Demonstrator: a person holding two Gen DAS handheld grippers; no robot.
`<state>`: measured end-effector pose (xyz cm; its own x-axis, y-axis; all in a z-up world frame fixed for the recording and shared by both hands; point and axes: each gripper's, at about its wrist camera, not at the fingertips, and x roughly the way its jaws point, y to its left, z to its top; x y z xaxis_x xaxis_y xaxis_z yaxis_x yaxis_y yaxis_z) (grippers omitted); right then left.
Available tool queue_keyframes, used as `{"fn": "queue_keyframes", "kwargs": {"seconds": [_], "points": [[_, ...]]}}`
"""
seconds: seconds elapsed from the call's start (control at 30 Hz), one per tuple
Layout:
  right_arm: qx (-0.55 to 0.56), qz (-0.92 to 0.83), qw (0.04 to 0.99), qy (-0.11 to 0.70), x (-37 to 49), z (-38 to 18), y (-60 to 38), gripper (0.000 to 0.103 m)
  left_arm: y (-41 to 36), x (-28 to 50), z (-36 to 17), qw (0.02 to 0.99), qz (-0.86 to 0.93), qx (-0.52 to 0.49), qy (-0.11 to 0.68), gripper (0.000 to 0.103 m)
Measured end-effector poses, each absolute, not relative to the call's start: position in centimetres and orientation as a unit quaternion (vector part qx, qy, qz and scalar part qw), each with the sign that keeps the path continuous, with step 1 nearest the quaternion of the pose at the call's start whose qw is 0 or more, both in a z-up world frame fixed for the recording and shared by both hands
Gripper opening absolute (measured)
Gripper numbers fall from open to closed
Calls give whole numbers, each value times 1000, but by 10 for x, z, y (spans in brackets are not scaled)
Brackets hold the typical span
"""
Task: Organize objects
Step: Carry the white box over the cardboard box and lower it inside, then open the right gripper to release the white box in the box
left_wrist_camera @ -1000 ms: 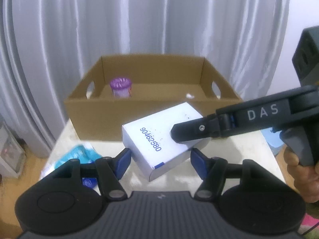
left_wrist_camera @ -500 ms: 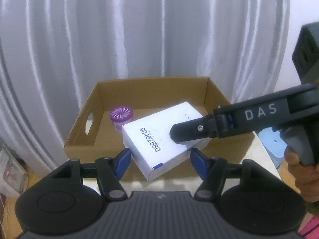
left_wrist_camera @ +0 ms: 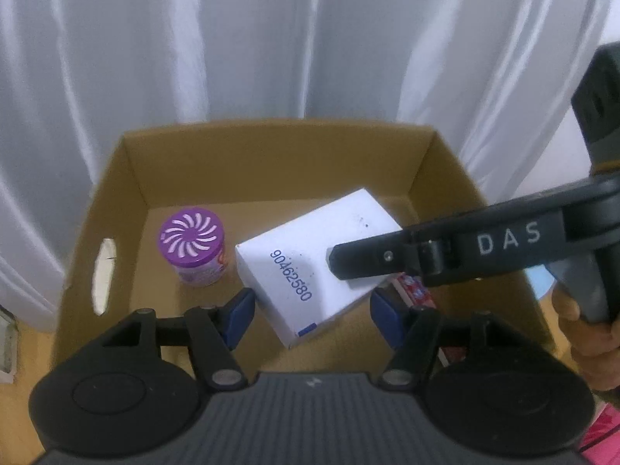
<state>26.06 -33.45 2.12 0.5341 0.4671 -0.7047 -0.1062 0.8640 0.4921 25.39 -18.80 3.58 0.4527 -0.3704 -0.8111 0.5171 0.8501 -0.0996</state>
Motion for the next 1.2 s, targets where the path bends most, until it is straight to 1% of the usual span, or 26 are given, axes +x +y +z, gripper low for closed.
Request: {"fn": "queue_keyframes", "kwargs": {"seconds": [0.27,0.43,0.63,0.8,0.9,0.97,1.03,1.1,1.2], "points": [[213,151,822,506,326,-24,-362,59,-215,310,2,818,-254,88,509,67],[206,144,812,527,341,-45,-367,59,-222,321,-13,801,-254,92,535,64],[202,133,806,540,348,-62,-369,59,-231,324,-19,791,-261,95,545,65],[203,129,812,531,344,-57,-369,59,-232,316,-9,795,-263,96,539,71],[208,126,819,519,337,-46,-372,60,-226,309,5,800,-263,96,531,72],[218,126,824,507,327,-35,-377,61,-226,300,16,806,-267,94,519,75],[226,131,832,489,314,-21,-381,64,-219,289,29,814,-272,96,504,83],[223,141,843,469,299,-5,-383,67,-210,273,46,825,-266,99,489,83],[212,147,860,441,275,18,-388,68,-191,248,71,842,-260,95,463,83]]}}
